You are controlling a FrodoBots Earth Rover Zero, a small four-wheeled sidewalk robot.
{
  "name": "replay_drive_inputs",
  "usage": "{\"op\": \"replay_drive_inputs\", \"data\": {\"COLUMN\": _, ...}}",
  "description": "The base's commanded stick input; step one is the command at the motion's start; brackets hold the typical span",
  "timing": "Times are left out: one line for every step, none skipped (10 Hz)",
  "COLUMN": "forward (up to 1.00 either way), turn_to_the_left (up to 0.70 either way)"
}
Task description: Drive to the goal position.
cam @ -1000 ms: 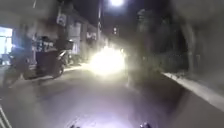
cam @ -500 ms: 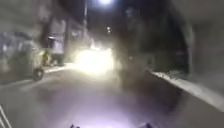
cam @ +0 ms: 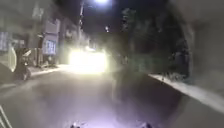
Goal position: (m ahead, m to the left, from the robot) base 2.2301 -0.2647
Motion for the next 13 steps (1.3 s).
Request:
{"op": "replay_drive_inputs", "data": {"forward": 0.70, "turn_to_the_left": 0.00}}
{"op": "replay_drive_inputs", "data": {"forward": 0.70, "turn_to_the_left": 0.00}}
{"op": "replay_drive_inputs", "data": {"forward": 0.70, "turn_to_the_left": 0.00}}
{"op": "replay_drive_inputs", "data": {"forward": 0.70, "turn_to_the_left": 0.00}}
{"op": "replay_drive_inputs", "data": {"forward": 0.70, "turn_to_the_left": 0.00}}
{"op": "replay_drive_inputs", "data": {"forward": 0.70, "turn_to_the_left": 0.00}}
{"op": "replay_drive_inputs", "data": {"forward": 0.70, "turn_to_the_left": 0.00}}
{"op": "replay_drive_inputs", "data": {"forward": 0.70, "turn_to_the_left": 0.00}}
{"op": "replay_drive_inputs", "data": {"forward": 0.70, "turn_to_the_left": 0.00}}
{"op": "replay_drive_inputs", "data": {"forward": 0.70, "turn_to_the_left": 0.00}}
{"op": "replay_drive_inputs", "data": {"forward": 0.70, "turn_to_the_left": 0.00}}
{"op": "replay_drive_inputs", "data": {"forward": 0.70, "turn_to_the_left": 0.00}}
{"op": "replay_drive_inputs", "data": {"forward": 0.70, "turn_to_the_left": 0.00}}
